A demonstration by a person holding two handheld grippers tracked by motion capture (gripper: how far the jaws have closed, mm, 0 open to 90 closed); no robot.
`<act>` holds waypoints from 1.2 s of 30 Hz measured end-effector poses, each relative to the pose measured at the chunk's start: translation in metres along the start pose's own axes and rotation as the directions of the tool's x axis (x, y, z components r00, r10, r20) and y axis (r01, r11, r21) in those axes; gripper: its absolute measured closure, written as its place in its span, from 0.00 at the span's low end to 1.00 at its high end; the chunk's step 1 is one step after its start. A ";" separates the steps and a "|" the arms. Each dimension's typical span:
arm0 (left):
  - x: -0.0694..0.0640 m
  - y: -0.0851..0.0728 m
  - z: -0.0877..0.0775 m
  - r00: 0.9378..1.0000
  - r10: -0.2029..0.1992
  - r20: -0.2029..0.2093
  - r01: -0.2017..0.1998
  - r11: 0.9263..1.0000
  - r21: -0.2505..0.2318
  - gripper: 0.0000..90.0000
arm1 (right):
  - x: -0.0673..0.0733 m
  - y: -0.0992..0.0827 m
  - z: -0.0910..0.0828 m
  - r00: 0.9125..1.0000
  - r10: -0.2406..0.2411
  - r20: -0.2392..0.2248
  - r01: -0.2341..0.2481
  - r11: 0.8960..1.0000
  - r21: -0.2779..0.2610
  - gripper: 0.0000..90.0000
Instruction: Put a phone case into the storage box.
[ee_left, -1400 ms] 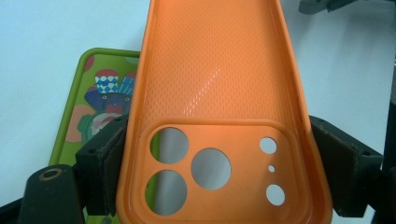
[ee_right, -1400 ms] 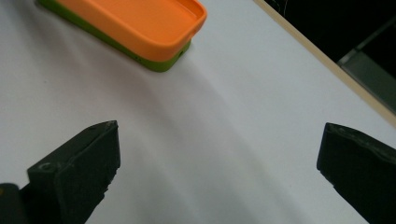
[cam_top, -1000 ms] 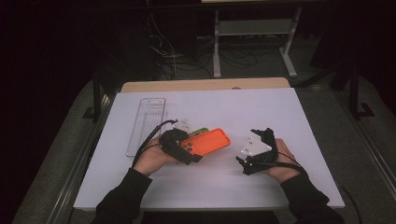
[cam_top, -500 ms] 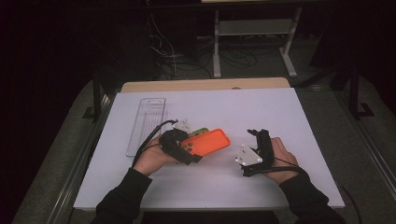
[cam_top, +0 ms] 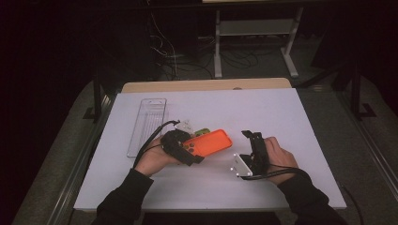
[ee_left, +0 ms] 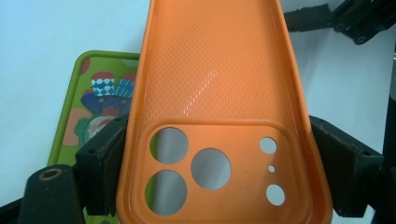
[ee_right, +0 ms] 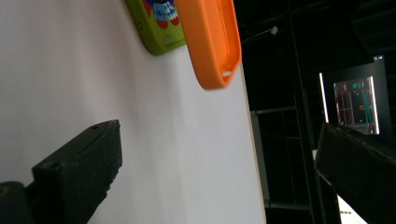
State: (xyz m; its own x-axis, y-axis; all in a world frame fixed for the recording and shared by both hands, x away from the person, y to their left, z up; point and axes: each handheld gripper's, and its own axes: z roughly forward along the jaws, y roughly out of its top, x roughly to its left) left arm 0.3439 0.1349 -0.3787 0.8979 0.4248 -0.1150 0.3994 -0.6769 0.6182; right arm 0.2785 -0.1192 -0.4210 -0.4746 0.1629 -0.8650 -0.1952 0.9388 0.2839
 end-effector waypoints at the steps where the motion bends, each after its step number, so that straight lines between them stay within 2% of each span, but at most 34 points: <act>1: -0.001 0.000 0.001 1.000 -0.014 0.001 0.014 1.000 -0.013 0.18 | 0.000 0.000 0.000 1.000 0.000 0.000 0.000 1.000 0.000 0.01; 2: -0.001 0.001 0.001 1.000 -0.011 0.001 0.011 1.000 -0.011 0.18 | 0.002 0.003 0.001 1.000 -0.008 -0.006 0.008 1.000 0.001 0.03; 5: -0.002 0.001 0.001 1.000 -0.005 0.000 0.005 1.000 -0.015 0.18 | 0.003 0.008 0.004 0.999 -0.046 0.022 0.047 0.999 -0.024 0.06; 6: 0.000 0.002 -0.001 1.000 0.020 0.000 -0.020 1.000 -0.006 0.18 | 0.003 0.009 0.004 0.998 -0.055 0.030 0.056 0.998 -0.030 0.07; 8: -0.001 0.003 -0.001 1.000 0.019 -0.001 -0.019 1.000 -0.003 0.18 | 0.004 0.011 0.004 0.998 -0.049 0.040 0.050 0.998 -0.028 0.09; 9: -0.001 0.003 -0.001 1.000 0.025 -0.004 -0.025 1.000 -0.003 0.18 | 0.006 0.014 0.004 0.998 -0.031 0.046 0.032 0.999 -0.026 0.10; 11: -0.003 0.003 0.001 1.000 -0.003 0.003 0.003 1.000 -0.018 0.18 | 0.007 0.020 0.005 0.997 -0.051 0.061 0.054 0.998 -0.042 0.14; 12: -0.003 0.003 0.001 1.000 -0.004 0.002 0.004 1.000 -0.017 0.18 | 0.006 0.020 0.006 0.994 -0.090 0.069 0.093 0.995 -0.040 0.15; 16: -0.003 0.003 0.002 1.000 -0.004 0.000 0.004 1.000 -0.016 0.18 | 0.007 0.024 0.008 0.993 -0.089 0.076 0.091 0.995 -0.033 0.17; 18: -0.003 0.003 0.002 1.000 -0.004 0.000 0.004 1.000 -0.018 0.18 | 0.006 0.027 0.011 0.990 -0.121 0.078 0.125 0.991 -0.048 0.21; 20: -0.003 0.004 0.002 1.000 0.008 -0.001 -0.008 1.000 -0.007 0.18 | 0.007 0.030 0.012 0.989 -0.125 0.078 0.129 0.991 -0.047 0.24; 23: -0.003 0.004 0.002 1.000 0.004 -0.001 -0.004 1.000 -0.005 0.18 | 0.009 0.033 0.012 0.990 -0.122 0.076 0.126 0.991 -0.045 0.28; 25: -0.003 0.004 0.002 1.000 0.001 0.000 -0.001 1.000 -0.006 0.18 | 0.009 0.036 0.014 0.986 -0.143 0.090 0.149 0.987 -0.061 0.33; 30: -0.003 0.004 0.001 1.000 0.007 0.003 -0.007 1.000 -0.008 0.18 | 0.015 0.041 0.016 0.977 -0.185 0.102 0.192 0.979 -0.062 0.42; 31: -0.003 0.004 0.001 1.000 0.007 0.004 -0.007 1.000 -0.010 0.18 | 0.016 0.042 0.016 0.977 -0.188 0.105 0.195 0.979 -0.057 0.46; 32: -0.003 0.004 0.001 1.000 0.007 0.004 -0.007 1.000 -0.009 0.18 | 0.017 0.042 0.016 0.978 -0.170 0.124 0.178 0.982 -0.064 0.49; 36: -0.004 0.005 0.002 1.000 0.005 0.010 -0.005 1.000 -0.010 0.18 | 0.019 0.044 0.016 0.977 -0.170 0.130 0.180 0.981 -0.068 0.56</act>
State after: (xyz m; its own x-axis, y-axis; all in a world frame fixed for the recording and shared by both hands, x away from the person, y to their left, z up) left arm 0.3428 0.1294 -0.3767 0.9016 0.4156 -0.1198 0.3933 -0.6726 0.6268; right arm 0.2743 -0.0701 -0.4316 -0.3188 0.0393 -0.9470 -0.3350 0.9300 0.1514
